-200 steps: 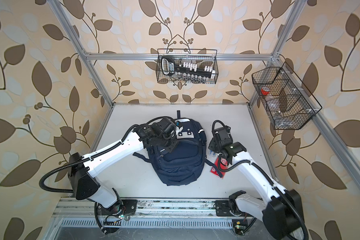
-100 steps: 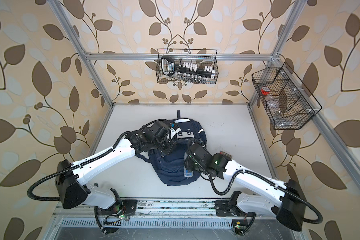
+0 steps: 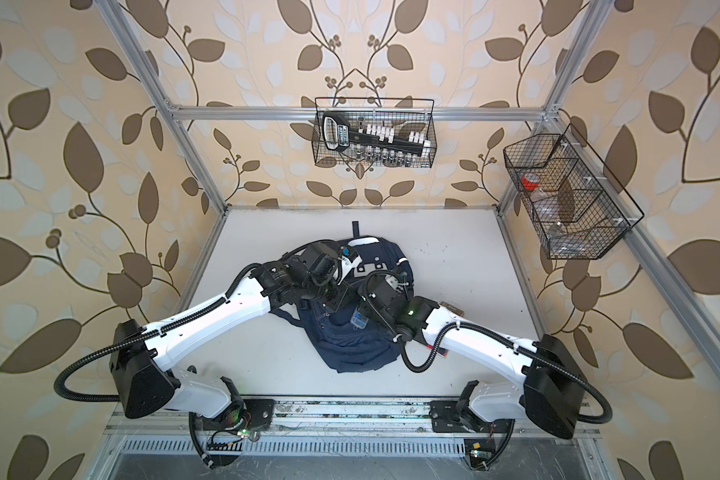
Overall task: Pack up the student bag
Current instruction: 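Push the clear compass case into the front pocket with the right gripper, then move the right gripper back to the red M&G pack and grasp it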
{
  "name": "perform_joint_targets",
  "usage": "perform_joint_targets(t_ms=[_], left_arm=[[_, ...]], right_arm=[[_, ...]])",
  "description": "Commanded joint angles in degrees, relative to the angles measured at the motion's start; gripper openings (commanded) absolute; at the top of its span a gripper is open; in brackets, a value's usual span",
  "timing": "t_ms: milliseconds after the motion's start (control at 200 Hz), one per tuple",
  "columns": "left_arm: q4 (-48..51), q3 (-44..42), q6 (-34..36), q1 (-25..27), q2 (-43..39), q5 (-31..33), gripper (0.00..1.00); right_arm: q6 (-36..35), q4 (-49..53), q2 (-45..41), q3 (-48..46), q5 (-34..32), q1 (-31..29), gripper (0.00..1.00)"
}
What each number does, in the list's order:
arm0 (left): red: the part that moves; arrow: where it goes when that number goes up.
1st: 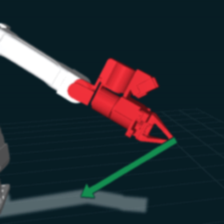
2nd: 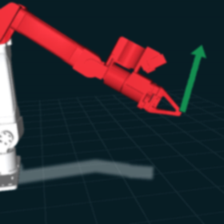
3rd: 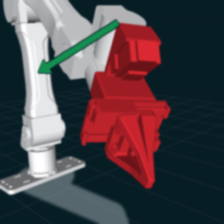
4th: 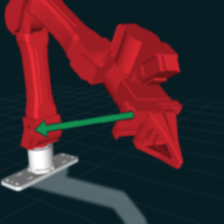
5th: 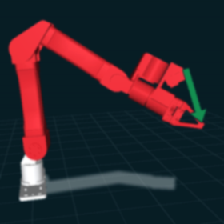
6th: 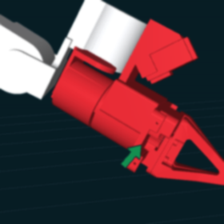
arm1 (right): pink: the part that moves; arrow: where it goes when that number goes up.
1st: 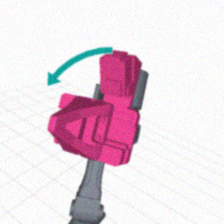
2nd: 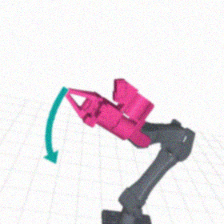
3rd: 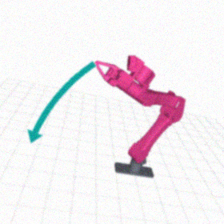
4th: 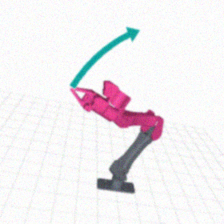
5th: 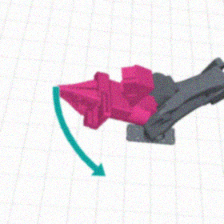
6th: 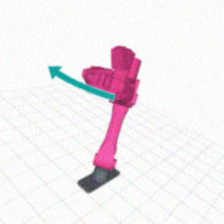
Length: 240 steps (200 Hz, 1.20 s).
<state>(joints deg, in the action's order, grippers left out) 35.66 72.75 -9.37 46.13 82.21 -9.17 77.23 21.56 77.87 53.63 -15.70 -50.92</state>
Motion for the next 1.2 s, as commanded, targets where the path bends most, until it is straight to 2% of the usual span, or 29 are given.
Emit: perform_joint_targets(t_ms=[0, 110, 195, 335, 420, 520, 575, 645, 750, 840, 970, 1105, 1195], left_arm=[[-5.4, 0.2, -1.5, 0.7, -3.5, -3.6, 0.00], [-4.5, 0.8, -1.2, 0.7, -3.5, -2.9, 0.00], [-4.4, 0.7, -1.2, 0.7, -3.4, -2.2, 0.00], [-3.7, 1.3, -1.6, 0.7, -2.3, -1.1, 0.00], [-3.5, 1.1, -1.7, 0.7, -2.0, 0.7, 0.00], [-3.3, 1.3, -1.8, 0.7, -1.5, 0.5, 0.00], [-3.2, 1.4, -1.8, 0.7, -1.4, 0.1, 0.00], [-3.2, 1.2, -1.8, 0.7, -1.5, 1.1, 0.00], [-0.8, 2.4, -1.2, 0.7, -0.3, 6.1, 0.00], [1.6, 3.1, -1.4, 0.6, 2.0, 10.9, 0.00], [4.3, 4.4, -2.9, 0.0, 3.4, 17.2, 0.00], [4.0, 3.5, -4.5, -2.3, 1.1, 20.3, 0.00], [3.6, 3.2, -4.9, -4.7, -1.3, 20.3, 0.00]], right_arm=[[4.1, -3.7, 3.9, 3.6, -1.4, 0.1, 0.62], [2.0, -4.9, 4.5, 3.5, -0.2, -0.3, 0.73], [0.8, -4.3, 2.6, 2.0, 0.3, -0.7, 0.74], [-2.2, 0.0, -4.3, -0.9, -3.5, -1.9, 0.74], [-3.3, 9.2, -9.4, -1.3, -7.8, -2.0, 0.73], [-0.9, 23.3, -15.9, -2.4, -15.8, -1.3, 0.72], [-0.2, 29.2, -18.5, -4.5, -16.3, 2.5, 0.72], [-3.6, 31.3, -21.3, -8.7, -11.7, 10.7, 0.72], [-9.9, 28.3, -24.9, -16.1, -5.4, 22.4, 0.71], [-13.9, 23.8, -25.5, -21.1, -1.1, 29.6, 0.71], [-18.3, 18.6, -20.8, -24.6, 1.0, 35.7, 0.68], [-21.5, 14.2, -15.1, -24.3, 0.1, 37.3, 0.65], [-23.5, 12.1, -11.4, -23.8, 1.2, 38.3, 0.57]])
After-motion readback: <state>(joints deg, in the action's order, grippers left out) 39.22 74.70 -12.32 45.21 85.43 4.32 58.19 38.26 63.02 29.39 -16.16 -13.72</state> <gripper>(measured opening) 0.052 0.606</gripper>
